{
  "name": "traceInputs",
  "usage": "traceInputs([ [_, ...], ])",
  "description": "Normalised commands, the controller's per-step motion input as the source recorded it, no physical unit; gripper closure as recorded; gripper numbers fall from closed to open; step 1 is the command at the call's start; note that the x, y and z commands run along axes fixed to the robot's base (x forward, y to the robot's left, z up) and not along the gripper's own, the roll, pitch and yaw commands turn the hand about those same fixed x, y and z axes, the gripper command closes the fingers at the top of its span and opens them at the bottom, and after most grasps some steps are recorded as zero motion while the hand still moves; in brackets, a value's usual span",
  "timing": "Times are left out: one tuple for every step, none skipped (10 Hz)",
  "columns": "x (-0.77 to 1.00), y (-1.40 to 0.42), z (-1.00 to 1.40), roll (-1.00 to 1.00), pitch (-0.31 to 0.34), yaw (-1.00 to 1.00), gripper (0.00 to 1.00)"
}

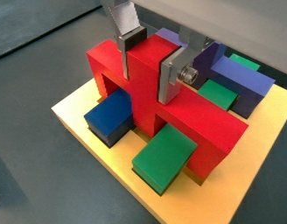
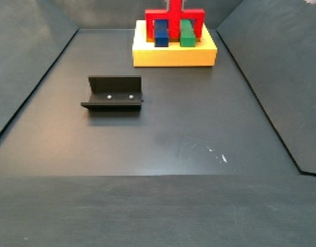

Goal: Pick up the red object. Move up. Place the red object on the fixture. Regrasp the red object. Move to above the board. Insert the red object.
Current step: Insert the red object.

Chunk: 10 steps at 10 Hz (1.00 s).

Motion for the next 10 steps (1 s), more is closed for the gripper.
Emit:
traceInputs([
  [0.06,0.00,-0.22,0.04,0.000,0.00,1.00],
  [0.00,0.00,-0.10,0.00,0.000,-0.01,1.00],
  [0.00,0.04,-0.03,0.00,0.000,-0.01,1.00],
  [-0.03,0.09,0.00,0.00,0.000,0.00,1.00],
  [-0.16,0.11,0.00,0.00,0.000,0.00,1.00],
  [-0.11,0.05,0.00,0.00,0.000,0.00,1.00],
  [-0.05,0.00,0.00,0.00,0.000,0.00,1.00],
  [0.00,0.00,-0.01,0.02,0.000,0.00,1.00],
  [0.02,0.00,-0.11,0.03,0.000,0.00,1.00],
  [0.15,0.00,-0.25,0.04,0.000,0.00,1.00],
])
